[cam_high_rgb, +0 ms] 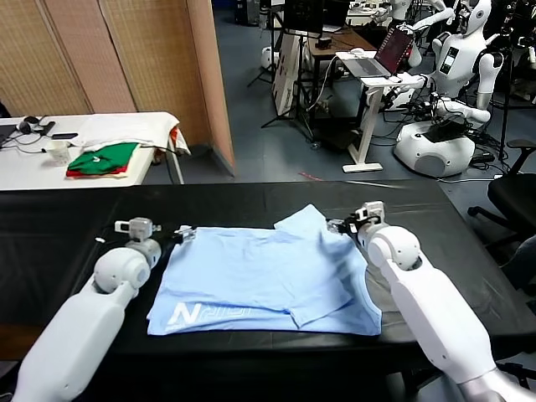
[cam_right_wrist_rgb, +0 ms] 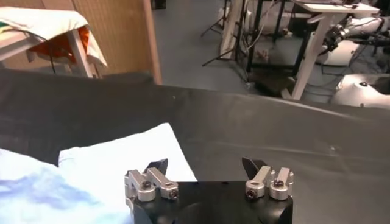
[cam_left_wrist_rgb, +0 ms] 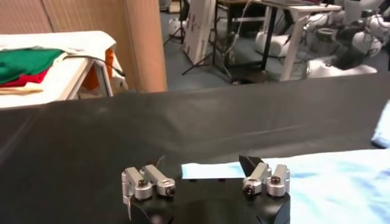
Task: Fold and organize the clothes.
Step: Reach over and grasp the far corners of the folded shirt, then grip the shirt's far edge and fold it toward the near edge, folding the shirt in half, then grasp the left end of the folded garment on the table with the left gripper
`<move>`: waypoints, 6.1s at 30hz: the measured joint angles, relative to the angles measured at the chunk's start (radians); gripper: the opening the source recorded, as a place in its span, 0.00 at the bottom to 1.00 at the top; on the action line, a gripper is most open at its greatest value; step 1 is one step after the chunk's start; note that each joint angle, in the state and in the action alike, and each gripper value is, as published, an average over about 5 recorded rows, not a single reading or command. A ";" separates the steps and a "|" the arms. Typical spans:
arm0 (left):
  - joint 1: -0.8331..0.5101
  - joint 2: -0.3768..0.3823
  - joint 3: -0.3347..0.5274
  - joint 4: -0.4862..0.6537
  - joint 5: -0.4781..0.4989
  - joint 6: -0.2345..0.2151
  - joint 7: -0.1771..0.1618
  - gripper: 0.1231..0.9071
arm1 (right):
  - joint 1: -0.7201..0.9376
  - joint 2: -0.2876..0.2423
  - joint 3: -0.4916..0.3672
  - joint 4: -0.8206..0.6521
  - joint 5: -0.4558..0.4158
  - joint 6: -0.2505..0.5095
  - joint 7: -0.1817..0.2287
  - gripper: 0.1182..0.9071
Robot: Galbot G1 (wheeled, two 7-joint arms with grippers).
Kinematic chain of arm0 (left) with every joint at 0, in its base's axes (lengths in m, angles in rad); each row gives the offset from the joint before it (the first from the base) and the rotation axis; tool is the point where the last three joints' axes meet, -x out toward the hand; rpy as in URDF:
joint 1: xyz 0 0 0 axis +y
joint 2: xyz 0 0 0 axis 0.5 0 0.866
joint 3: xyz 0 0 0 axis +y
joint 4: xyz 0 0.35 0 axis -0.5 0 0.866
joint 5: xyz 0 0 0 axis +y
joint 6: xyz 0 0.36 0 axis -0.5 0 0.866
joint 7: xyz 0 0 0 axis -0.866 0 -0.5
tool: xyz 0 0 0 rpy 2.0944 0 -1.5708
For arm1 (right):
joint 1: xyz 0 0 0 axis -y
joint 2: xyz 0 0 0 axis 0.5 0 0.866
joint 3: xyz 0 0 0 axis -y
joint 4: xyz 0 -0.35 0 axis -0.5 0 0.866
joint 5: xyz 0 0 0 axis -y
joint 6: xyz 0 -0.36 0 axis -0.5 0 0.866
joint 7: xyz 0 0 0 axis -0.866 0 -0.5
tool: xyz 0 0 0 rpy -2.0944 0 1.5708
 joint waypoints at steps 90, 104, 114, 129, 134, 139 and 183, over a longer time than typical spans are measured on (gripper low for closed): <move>0.655 0.058 -0.298 -0.533 0.142 0.009 0.024 0.03 | -0.686 -0.239 0.269 0.684 -0.027 -0.035 0.011 0.03; 0.709 0.007 -0.345 -0.591 0.187 0.009 0.008 0.64 | -0.718 -0.220 0.350 0.752 0.035 -0.035 -0.014 0.82; 0.661 -0.044 -0.365 -0.589 0.123 -0.032 -0.010 1.00 | -0.626 -0.114 0.341 0.639 0.012 0.060 0.069 1.00; 0.500 -0.097 -0.286 -0.408 0.106 -0.042 -0.004 1.00 | -0.534 -0.017 0.323 0.440 0.003 0.089 0.127 0.99; 0.479 -0.098 -0.280 -0.374 0.090 -0.034 -0.001 0.98 | -0.526 -0.005 0.316 0.416 -0.001 0.077 0.130 0.85; 0.462 -0.100 -0.279 -0.345 0.021 -0.017 0.001 0.79 | -0.513 0.004 0.313 0.393 -0.012 0.079 0.126 0.61; 0.460 -0.130 -0.313 -0.321 0.198 -0.148 0.058 0.96 | -0.621 -0.032 0.418 0.584 -0.001 0.161 0.031 1.00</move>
